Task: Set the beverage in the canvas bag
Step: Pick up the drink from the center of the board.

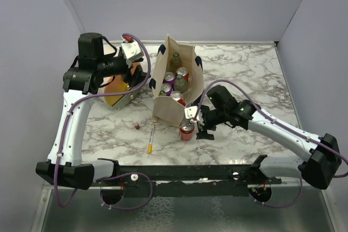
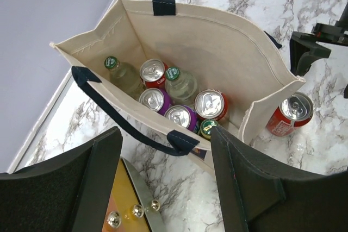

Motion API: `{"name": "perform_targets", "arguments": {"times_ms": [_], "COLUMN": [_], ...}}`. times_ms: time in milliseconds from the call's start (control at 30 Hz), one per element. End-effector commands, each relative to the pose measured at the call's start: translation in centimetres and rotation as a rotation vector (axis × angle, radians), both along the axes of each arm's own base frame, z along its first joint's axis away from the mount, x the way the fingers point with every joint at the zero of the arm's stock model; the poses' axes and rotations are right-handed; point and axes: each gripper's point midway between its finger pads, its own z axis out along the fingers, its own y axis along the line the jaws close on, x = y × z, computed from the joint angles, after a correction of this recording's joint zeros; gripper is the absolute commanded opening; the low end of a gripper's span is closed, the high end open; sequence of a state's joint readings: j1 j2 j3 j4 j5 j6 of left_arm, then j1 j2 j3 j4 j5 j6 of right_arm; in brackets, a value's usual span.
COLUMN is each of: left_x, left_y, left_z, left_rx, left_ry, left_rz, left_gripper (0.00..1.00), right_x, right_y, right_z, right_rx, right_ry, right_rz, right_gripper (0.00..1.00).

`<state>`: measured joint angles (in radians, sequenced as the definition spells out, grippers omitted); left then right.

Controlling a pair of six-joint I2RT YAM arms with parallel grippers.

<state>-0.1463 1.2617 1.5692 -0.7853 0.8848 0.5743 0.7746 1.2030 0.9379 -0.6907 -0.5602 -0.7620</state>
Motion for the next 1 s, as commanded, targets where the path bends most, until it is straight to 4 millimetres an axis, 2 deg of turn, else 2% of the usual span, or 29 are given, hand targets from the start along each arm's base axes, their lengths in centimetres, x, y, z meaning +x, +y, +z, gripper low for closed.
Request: {"name": "perform_targets", "arguments": {"times_ms": [0,167,333,533,733,867,967], "left_x": [-0.4,-0.4,-0.3,-0.3,-0.7,-1.1,-1.4], "left_y": [0.4,0.5,0.3,0.2,0.3,0.4,0.4], "left_z": [0.9,0.9,0.5,0.1,-0.1,-0.2,-0.2], "left_rx": [-0.041,-0.044,-0.049,-0.051,-0.052,-0.050,-0.049], "left_ry": [-0.009,-0.013,-0.008,-0.001,0.006,0.003,0.002], "left_rz": [0.007,0.003,-0.009,-0.014,-0.015,-0.015,-0.015], "left_gripper": [0.68,0.67,0.67,0.66,0.66,0.66,0.66], "right_x": [2.9,3.9,3.5,2.0,-0.7,-1.5,-2.2], "right_y": [1.8,2.8,3.1,3.6,3.7,3.7,3.8], "right_z": [-0.5,-1.6,-2.8,-3.7,-4.4,-4.3,-4.1], "right_rx": [0.011,-0.009,-0.021,-0.015,-0.022,-0.021,-0.017], "right_ry": [-0.108,-0.087,-0.061,-0.028,0.016,0.023,0.022], "right_rz": [-0.030,-0.058,-0.040,0.007,0.081,0.108,0.137], "right_gripper": [0.86,0.87,0.87,0.84,0.72,0.66,0.65]}}
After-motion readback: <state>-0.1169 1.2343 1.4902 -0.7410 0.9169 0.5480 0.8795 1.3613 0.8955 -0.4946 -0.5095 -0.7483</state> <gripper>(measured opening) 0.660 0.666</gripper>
